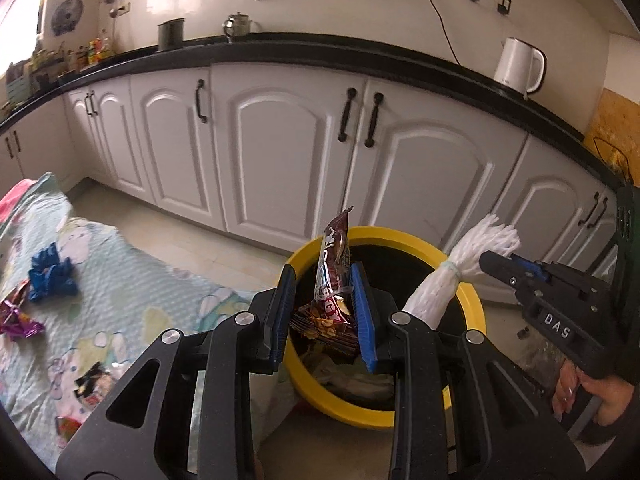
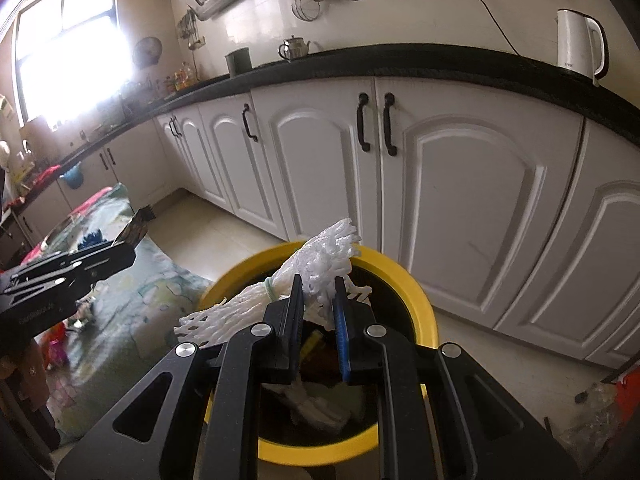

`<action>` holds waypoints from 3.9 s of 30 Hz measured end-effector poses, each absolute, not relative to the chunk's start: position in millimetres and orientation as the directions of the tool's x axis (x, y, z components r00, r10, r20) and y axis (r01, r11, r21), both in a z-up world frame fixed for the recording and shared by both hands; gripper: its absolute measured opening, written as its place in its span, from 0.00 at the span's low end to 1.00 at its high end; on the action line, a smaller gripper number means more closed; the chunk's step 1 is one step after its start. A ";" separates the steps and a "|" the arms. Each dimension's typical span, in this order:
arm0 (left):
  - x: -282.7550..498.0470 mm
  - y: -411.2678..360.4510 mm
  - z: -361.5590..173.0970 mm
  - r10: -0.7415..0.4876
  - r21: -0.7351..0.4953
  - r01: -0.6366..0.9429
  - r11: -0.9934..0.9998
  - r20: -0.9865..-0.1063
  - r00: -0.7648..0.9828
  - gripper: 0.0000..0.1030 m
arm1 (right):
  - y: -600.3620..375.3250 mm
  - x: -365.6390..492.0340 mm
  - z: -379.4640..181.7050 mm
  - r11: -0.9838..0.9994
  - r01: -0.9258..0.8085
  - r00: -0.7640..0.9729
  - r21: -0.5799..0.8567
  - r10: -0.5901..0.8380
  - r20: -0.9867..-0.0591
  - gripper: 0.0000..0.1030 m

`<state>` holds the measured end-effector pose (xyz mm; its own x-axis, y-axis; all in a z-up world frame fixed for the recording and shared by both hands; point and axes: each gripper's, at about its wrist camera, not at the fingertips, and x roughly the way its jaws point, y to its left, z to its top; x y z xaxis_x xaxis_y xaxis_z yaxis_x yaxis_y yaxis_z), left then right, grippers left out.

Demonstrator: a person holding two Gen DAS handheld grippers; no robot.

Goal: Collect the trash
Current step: 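Carry the chocolate wrapper and white mesh bag with both tools over the yellow bin, then open both tools to drop the wrapper and mesh bag into the bin, then move both tools back over the remaining trash on the bed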

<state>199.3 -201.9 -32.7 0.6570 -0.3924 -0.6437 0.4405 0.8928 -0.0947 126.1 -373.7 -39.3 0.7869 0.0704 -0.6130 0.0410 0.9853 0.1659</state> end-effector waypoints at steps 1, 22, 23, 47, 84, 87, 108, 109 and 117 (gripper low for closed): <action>199.7 -204.8 -34.4 -0.394 -0.094 0.445 0.890 -0.647 0.653 0.21 | -374.7 125.4 -41.3 0.985 0.044 0.782 0.165 0.069 -0.619 0.14; 218.0 -244.1 -74.2 -0.441 -0.154 0.494 0.856 -0.717 0.541 0.21 | -390.4 121.0 -79.4 0.980 0.086 0.711 0.180 0.067 -0.700 0.16; 218.3 -244.8 -74.7 -0.440 -0.153 0.495 0.855 -0.718 0.539 0.21 | -390.7 122.1 -80.1 0.979 0.084 0.708 0.183 0.071 -0.702 0.16; 224.3 -226.9 -65.7 -0.421 -0.175 0.437 0.882 -0.709 0.566 0.68 | -398.6 120.8 -73.4 0.974 0.128 0.722 0.189 0.039 -0.691 0.52; 176.8 -110.9 -2.6 -0.202 -0.056 0.207 0.977 -0.567 0.799 0.90 | -327.6 100.5 -7.0 0.980 -0.024 0.825 0.197 0.131 -0.549 0.80; 175.0 -99.5 1.2 -0.175 -0.042 0.182 0.982 -0.554 0.814 0.90 | -317.2 100.2 -2.9 0.979 -0.059 0.829 0.196 0.158 -0.537 0.80; 172.8 30.3 8.6 -0.005 -0.136 -0.082 0.987 -0.543 0.840 0.90 | -203.7 104.7 7.7 0.910 -0.359 0.723 0.206 0.411 -0.555 0.80; 172.5 34.4 8.1 0.000 -0.140 -0.091 0.986 -0.544 0.839 0.90 | -196.2 105.0 7.4 0.905 -0.372 0.714 0.207 0.422 -0.559 0.80; 169.5 67.8 -3.5 0.046 -0.163 -0.164 0.973 -0.559 0.828 0.90 | -155.2 105.0 -3.8 0.877 -0.434 0.656 0.207 0.465 -0.595 0.80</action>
